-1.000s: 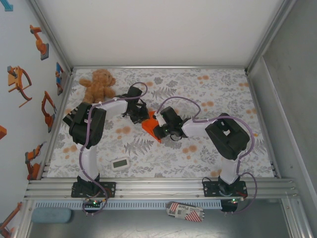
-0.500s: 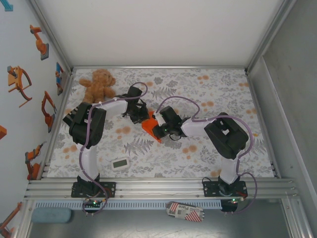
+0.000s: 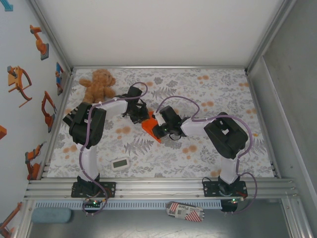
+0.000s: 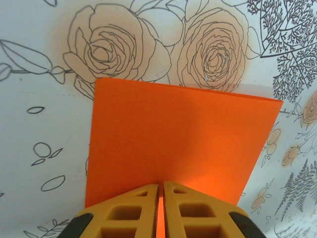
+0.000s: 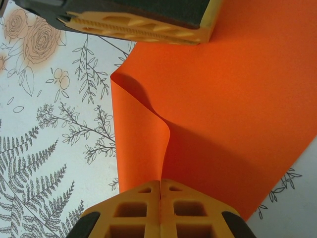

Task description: Fold a paper plane with a square sheet of paper (pick it up from the middle)

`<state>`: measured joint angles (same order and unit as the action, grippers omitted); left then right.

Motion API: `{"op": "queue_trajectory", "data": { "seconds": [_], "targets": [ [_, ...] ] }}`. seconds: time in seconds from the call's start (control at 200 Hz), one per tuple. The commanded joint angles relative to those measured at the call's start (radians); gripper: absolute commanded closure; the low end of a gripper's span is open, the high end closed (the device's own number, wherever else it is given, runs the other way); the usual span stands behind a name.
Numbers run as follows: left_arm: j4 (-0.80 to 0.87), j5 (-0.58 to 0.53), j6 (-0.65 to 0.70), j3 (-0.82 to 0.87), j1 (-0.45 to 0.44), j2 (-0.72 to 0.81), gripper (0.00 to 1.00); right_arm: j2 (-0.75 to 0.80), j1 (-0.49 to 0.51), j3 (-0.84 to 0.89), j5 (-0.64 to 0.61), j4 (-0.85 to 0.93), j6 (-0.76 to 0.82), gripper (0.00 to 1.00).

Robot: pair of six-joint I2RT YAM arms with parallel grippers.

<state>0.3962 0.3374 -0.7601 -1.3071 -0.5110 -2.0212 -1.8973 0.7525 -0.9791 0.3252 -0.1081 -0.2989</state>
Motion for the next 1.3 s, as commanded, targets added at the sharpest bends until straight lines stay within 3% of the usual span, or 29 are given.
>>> {"op": "queue_trajectory", "data": {
  "seconds": [0.0, 0.305, 0.546, 0.776, 0.956, 1.292],
  "targets": [
    [0.063, -0.005, 0.021, 0.004, -0.008, -0.05, 0.89, -0.019, -0.008, -0.023, 0.012, 0.016, 0.007, 1.0],
    [0.061, 0.004, 0.015, -0.003, -0.009, -0.039, 0.88, -0.036, -0.007, -0.027, 0.009, 0.036, 0.007, 1.0],
    [0.012, 0.015, -0.037, -0.023, 0.014, 0.072, 0.8, -0.044, -0.007, -0.021, -0.004, 0.047, 0.0, 1.0],
    [-0.183, 0.04, -0.17, 0.212, 0.062, 0.253, 0.79, -0.043, -0.009, -0.018, -0.004, 0.036, -0.024, 1.0],
    [-0.391, 0.143, -0.259, 0.371, 0.048, 0.332, 0.81, -0.043, -0.011, -0.021, -0.009, 0.03, -0.053, 1.0],
    [-0.413, 0.134, -0.26, 0.421, -0.029, 0.276, 0.88, -0.054, -0.013, -0.032, -0.007, 0.035, -0.072, 1.0]
  ]
}}
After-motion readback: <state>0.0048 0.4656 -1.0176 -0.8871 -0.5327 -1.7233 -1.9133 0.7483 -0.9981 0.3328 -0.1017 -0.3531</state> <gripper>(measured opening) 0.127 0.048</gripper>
